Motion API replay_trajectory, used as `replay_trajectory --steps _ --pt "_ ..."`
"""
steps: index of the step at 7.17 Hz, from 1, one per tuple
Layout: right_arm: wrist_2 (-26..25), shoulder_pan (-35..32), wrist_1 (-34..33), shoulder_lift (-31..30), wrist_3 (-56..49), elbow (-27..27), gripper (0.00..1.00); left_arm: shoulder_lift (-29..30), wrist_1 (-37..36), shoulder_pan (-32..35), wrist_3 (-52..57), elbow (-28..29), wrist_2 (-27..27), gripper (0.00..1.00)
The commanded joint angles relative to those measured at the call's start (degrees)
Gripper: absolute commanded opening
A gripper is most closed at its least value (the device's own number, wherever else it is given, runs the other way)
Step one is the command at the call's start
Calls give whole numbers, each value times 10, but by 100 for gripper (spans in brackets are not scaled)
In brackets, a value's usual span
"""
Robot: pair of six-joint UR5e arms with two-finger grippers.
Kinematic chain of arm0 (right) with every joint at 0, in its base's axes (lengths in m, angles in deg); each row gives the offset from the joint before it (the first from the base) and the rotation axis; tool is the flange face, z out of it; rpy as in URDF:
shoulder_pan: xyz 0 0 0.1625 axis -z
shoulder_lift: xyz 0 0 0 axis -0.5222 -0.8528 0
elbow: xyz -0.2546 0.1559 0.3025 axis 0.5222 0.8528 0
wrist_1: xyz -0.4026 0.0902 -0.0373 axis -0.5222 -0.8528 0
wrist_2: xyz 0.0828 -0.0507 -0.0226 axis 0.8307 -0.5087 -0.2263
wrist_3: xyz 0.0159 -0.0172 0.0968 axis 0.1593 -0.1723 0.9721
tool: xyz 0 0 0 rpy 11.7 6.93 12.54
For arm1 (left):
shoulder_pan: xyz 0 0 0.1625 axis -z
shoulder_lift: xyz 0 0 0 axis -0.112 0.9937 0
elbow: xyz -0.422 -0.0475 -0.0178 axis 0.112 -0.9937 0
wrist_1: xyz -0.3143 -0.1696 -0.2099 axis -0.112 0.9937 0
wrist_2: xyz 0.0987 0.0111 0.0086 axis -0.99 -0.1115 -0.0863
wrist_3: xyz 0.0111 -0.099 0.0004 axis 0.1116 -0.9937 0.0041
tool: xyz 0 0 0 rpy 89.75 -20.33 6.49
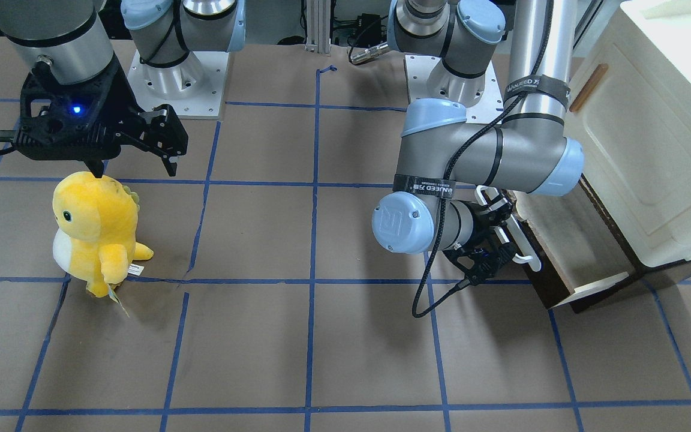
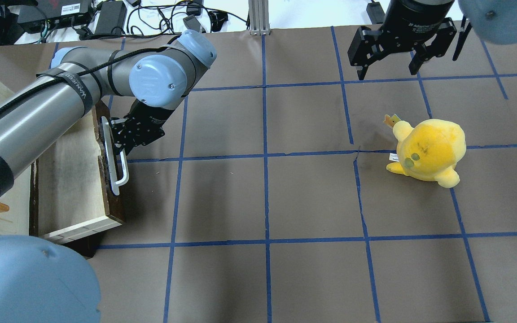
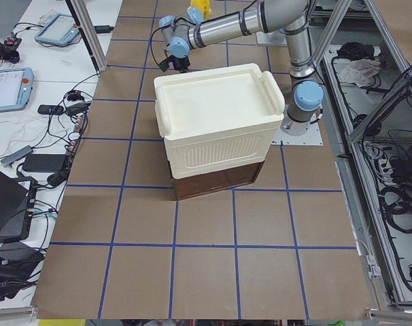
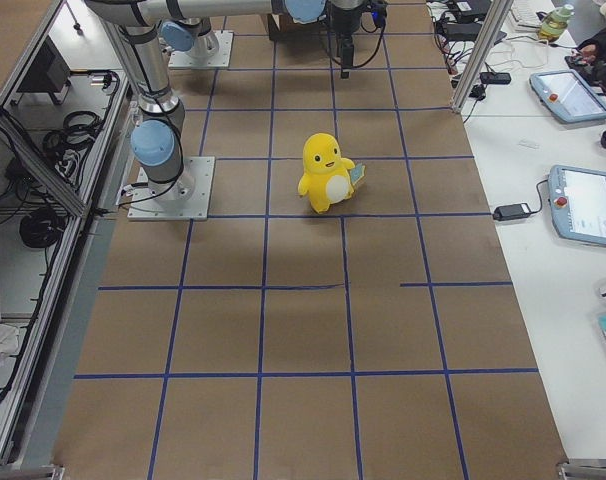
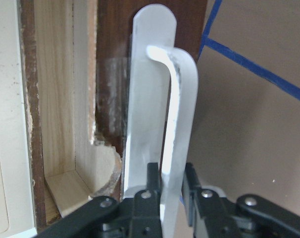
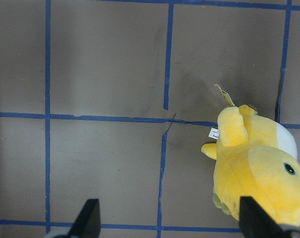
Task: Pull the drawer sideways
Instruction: 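Keep pulling the drawer outward with the left gripper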
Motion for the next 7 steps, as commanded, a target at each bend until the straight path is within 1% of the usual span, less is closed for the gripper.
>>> replay_trajectory --steps 1,4,5,6,7 --pt "-1 0 0 0 0 0 100 1 0 3 -3 2 1 0" --pt "0 0 0 0 0 0 100 11 1 15 -13 18 8 0" --pt "-1 0 0 0 0 0 100 11 1 16 -13 18 7 5" --pt "0 0 0 0 0 0 100 10 1 20 -10 18 8 54" --pt "0 0 0 0 0 0 100 3 5 20 -3 18 7 86"
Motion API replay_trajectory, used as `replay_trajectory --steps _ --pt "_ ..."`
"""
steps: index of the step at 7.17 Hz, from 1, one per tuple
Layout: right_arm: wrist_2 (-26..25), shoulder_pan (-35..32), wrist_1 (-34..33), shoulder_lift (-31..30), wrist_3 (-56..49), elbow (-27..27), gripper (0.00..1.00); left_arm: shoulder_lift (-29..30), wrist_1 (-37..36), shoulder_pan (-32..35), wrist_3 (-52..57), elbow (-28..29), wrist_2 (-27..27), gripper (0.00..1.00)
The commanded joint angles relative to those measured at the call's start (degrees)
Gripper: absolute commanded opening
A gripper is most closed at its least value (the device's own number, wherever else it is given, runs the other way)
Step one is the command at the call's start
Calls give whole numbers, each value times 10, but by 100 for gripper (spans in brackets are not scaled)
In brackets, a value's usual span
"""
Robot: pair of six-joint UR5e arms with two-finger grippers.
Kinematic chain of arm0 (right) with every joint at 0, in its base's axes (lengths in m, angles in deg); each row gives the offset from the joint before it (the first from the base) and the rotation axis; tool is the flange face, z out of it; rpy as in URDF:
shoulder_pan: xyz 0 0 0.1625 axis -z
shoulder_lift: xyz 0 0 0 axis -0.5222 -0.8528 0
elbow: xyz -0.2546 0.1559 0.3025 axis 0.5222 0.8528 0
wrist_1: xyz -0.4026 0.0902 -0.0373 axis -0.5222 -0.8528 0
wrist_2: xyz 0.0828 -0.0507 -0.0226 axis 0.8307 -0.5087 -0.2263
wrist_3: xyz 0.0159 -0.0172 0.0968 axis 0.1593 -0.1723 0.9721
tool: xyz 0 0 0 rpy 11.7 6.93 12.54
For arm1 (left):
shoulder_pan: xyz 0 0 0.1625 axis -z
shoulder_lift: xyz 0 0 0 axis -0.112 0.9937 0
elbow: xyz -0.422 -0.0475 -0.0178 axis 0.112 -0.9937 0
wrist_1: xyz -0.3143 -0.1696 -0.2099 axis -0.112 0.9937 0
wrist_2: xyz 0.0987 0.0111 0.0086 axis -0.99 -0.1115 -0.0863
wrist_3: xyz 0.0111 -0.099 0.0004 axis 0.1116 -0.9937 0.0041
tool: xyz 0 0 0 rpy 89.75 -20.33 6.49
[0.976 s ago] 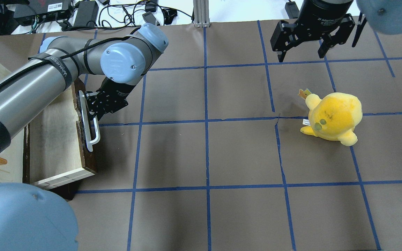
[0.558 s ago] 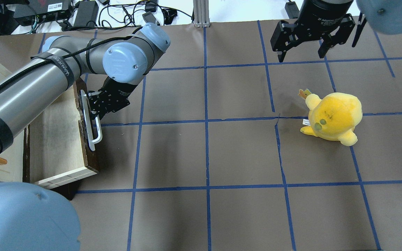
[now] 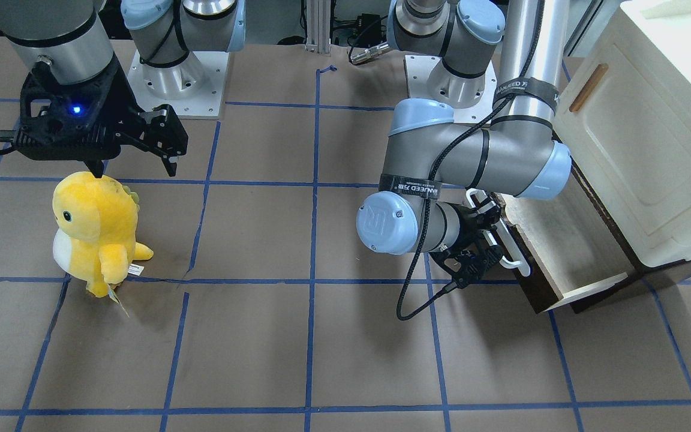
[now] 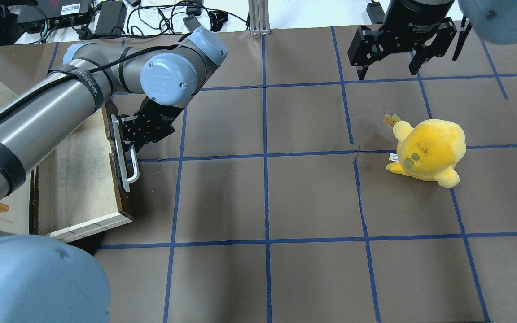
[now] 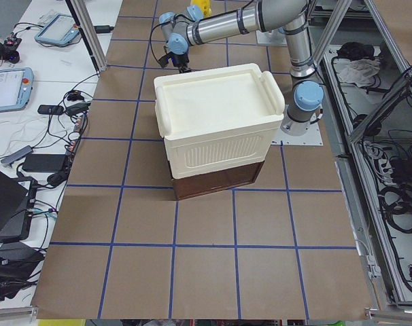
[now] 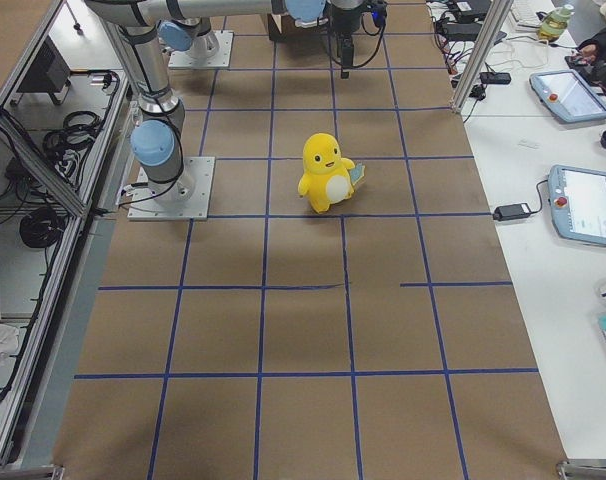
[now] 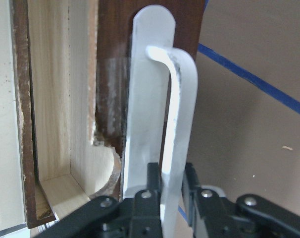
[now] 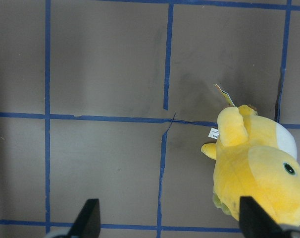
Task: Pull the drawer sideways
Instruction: 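Open the left gripper and lift it off the handle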
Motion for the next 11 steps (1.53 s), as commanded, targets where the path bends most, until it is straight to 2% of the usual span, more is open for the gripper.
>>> replay_trajectory --steps 1,3,6,7,8,10,11 --pt "0 0 0 0 0 0 100 -12 5 3 13 2 0 100" --pt "0 0 0 0 0 0 100 -56 16 10 92 9 28 100" --pt "0 0 0 0 -1 0 100 -100 10 3 219 96 191 100" --pt "-1 0 0 0 0 0 100 -114 -27 1 309 116 240 100" --pt "0 0 0 0 0 0 100 -130 -33 -9 378 124 273 100" --pt "0 0 0 0 -1 0 100 -170 -50 -66 390 126 335 100" --pt "0 0 0 0 -1 0 100 -187 -52 -81 417 117 334 100"
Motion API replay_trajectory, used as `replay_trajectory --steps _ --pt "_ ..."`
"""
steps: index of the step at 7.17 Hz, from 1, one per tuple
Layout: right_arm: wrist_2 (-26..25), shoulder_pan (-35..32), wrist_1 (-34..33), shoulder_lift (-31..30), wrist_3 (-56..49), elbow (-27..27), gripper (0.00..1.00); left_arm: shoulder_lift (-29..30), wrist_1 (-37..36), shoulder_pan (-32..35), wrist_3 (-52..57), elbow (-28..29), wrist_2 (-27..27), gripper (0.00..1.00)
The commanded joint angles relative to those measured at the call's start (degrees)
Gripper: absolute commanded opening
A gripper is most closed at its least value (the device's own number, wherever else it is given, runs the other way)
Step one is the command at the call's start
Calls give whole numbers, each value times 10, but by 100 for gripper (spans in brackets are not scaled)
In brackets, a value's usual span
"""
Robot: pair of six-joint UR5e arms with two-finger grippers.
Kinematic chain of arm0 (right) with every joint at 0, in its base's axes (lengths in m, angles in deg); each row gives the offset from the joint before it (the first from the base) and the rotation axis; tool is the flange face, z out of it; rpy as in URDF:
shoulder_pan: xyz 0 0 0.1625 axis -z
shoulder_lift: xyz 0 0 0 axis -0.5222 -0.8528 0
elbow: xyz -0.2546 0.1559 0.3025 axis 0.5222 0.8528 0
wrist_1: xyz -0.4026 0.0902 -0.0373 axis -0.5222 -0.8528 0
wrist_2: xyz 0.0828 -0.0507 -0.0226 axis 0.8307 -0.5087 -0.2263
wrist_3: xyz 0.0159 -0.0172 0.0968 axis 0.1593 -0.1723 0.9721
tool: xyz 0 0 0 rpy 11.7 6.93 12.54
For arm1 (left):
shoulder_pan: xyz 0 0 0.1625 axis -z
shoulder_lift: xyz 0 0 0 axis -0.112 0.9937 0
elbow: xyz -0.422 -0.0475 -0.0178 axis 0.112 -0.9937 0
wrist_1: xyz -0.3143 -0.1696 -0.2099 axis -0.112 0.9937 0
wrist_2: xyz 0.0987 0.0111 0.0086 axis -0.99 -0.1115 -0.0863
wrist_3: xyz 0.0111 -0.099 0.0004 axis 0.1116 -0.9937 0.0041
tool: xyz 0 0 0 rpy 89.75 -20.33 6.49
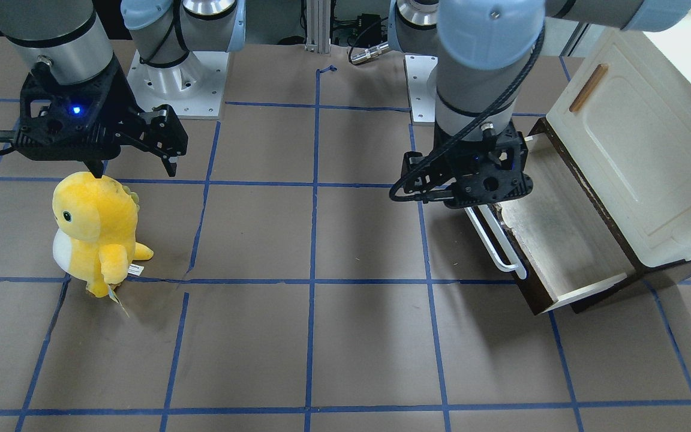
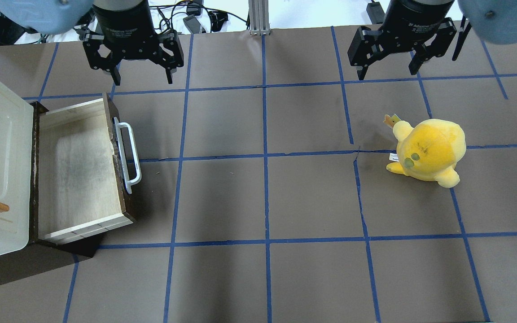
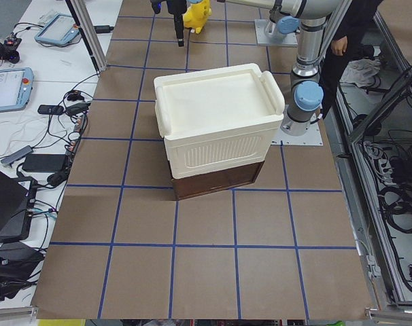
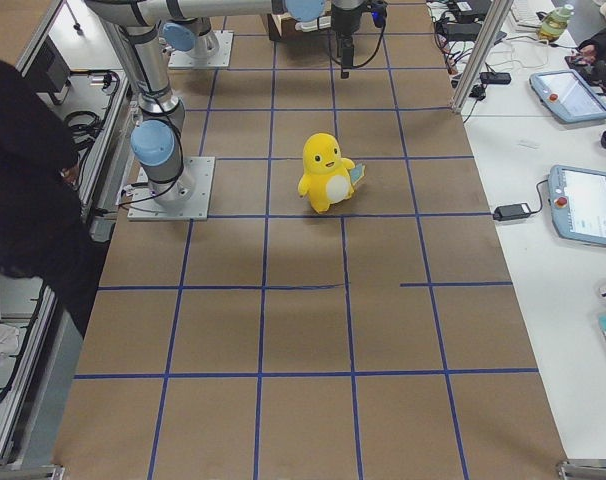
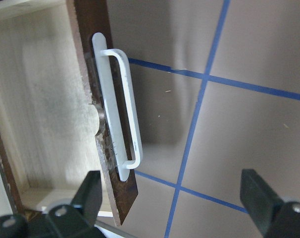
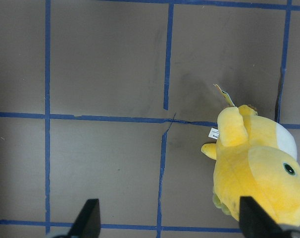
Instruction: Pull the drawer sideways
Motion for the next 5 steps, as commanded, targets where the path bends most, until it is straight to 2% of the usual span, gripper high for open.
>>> replay_trajectory --steps 1,3,5 --pt "0 0 0 0 1 0 100 -27 -17 -40 33 -9 22 100" --pt "-1 0 0 0 1 0 100 -49 -21 -50 63 -54 33 100" --pt "-1 0 0 0 1 0 100 -84 -55 -54 159 -101 31 100"
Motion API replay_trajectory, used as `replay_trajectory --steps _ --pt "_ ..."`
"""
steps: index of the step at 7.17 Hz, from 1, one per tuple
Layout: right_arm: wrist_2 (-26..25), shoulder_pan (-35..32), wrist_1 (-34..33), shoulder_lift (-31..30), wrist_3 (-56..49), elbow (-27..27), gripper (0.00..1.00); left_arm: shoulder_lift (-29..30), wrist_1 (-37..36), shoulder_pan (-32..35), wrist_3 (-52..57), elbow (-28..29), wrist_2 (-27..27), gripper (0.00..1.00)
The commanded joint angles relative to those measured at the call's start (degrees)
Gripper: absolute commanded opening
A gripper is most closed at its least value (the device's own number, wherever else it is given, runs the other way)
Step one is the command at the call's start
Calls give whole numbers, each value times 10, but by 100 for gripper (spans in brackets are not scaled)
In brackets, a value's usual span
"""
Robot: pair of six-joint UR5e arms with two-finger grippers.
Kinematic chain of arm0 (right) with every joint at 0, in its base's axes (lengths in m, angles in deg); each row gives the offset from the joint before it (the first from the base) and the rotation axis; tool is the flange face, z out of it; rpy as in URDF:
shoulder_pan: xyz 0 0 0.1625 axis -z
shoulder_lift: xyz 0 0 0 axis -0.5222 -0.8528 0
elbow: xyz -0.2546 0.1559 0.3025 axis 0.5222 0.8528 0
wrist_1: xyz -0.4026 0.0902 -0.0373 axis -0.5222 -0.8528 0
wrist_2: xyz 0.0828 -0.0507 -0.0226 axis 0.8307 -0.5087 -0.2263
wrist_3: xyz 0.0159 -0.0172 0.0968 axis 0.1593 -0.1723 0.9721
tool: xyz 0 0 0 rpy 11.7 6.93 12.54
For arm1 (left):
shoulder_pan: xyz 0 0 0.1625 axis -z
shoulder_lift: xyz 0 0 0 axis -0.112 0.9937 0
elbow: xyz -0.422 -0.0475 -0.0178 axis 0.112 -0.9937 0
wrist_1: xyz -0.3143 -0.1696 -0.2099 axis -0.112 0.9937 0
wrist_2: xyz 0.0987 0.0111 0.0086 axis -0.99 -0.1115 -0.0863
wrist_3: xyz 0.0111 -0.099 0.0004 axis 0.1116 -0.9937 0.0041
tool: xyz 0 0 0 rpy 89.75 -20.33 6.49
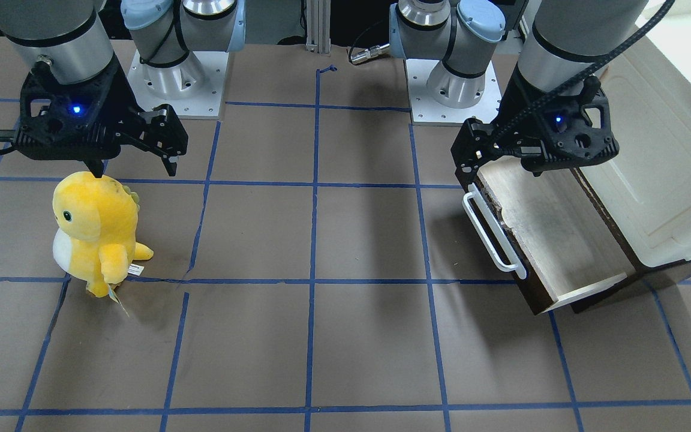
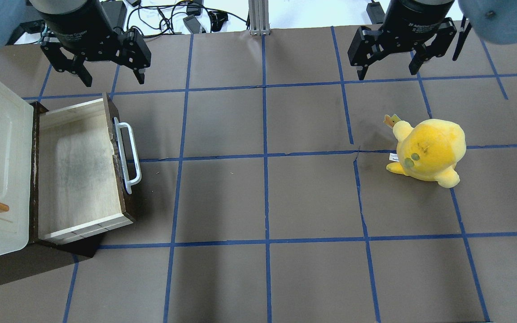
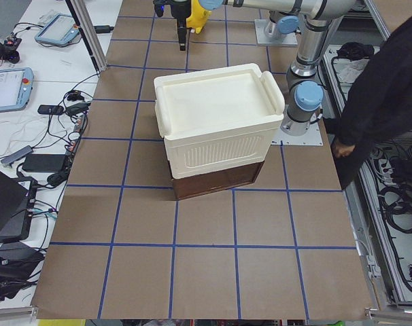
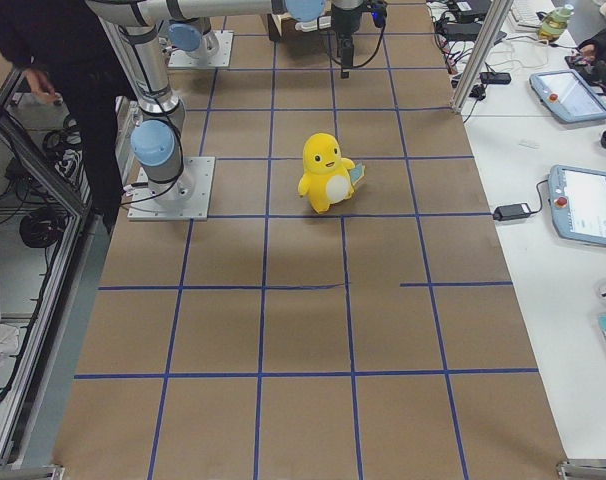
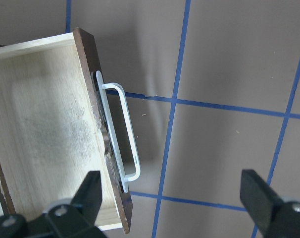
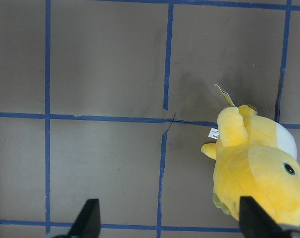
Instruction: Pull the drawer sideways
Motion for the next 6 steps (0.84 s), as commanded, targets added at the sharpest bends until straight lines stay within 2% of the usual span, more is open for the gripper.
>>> replay_trajectory --steps 1,6 --pt "0 0 0 0 0 0 100 -30 -27 -4 48 -45 1 100" --pt "0 0 0 0 0 0 100 -61 -4 -23 49 -59 25 100"
